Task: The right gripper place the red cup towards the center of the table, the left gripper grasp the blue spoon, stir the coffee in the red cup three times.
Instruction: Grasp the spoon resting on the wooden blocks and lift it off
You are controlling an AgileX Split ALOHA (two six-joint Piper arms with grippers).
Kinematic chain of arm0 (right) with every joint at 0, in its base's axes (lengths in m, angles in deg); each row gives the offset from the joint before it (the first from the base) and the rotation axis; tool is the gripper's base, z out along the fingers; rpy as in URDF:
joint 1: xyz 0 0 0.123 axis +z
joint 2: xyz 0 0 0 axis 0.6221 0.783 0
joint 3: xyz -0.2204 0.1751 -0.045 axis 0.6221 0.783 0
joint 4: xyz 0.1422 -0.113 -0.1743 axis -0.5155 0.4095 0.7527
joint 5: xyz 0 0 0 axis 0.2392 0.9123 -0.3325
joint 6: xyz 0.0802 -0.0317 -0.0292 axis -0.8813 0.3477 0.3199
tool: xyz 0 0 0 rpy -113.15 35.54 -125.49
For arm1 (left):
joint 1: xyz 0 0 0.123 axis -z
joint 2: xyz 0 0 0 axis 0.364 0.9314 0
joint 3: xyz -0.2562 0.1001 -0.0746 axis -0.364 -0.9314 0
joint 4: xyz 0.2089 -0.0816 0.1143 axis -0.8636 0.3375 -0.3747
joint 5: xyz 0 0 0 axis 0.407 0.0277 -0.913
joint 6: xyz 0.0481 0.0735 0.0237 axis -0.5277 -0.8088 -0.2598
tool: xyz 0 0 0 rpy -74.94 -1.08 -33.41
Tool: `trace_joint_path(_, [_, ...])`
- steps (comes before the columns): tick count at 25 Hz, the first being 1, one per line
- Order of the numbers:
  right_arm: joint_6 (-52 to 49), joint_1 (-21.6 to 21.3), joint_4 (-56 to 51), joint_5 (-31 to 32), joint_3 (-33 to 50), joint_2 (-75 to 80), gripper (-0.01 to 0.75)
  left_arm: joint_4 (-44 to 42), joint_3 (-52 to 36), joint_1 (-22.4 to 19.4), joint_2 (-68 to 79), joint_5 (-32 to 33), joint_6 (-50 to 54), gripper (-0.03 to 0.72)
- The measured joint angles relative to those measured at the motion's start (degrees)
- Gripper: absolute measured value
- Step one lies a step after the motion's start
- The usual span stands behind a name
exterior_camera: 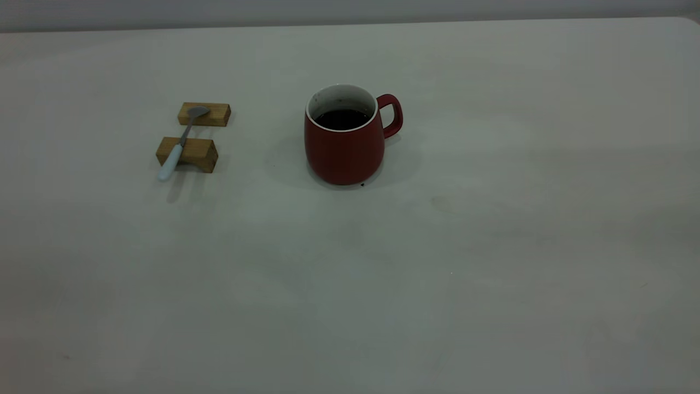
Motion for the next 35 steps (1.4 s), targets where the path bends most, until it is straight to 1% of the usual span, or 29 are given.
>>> trace_joint_path(4, [-0.93, -0.22, 0.6, 0.81, 0.0, -10.55, 0.565, 0.0, 0.0, 0.0, 0.0, 0.0, 0.0, 0.391])
trace_joint_path(9, [-1.23, -1.74, 0.83, 1.39, 0.0, -20.29, 0.565, 0.0, 0.0, 0.0, 0.0, 0.0, 0.0, 0.391])
trace_joint_path(12, [-1.47, -3.31, 1.01, 1.6, 0.0, -20.88, 0.565, 0.0, 0.0, 0.0, 0.0, 0.0, 0.0, 0.391])
trace_joint_path(15, [-1.47, -3.84, 1.01, 1.64, 0.0, -20.88, 0.565, 0.0, 0.0, 0.0, -0.05, 0.0, 0.0, 0.391])
trace_joint_path(35, [-1.52, -4.0, 1.01, 1.64, 0.0, -20.88, 0.565, 0.0, 0.0, 0.0, -0.05, 0.0, 0.0, 0.391])
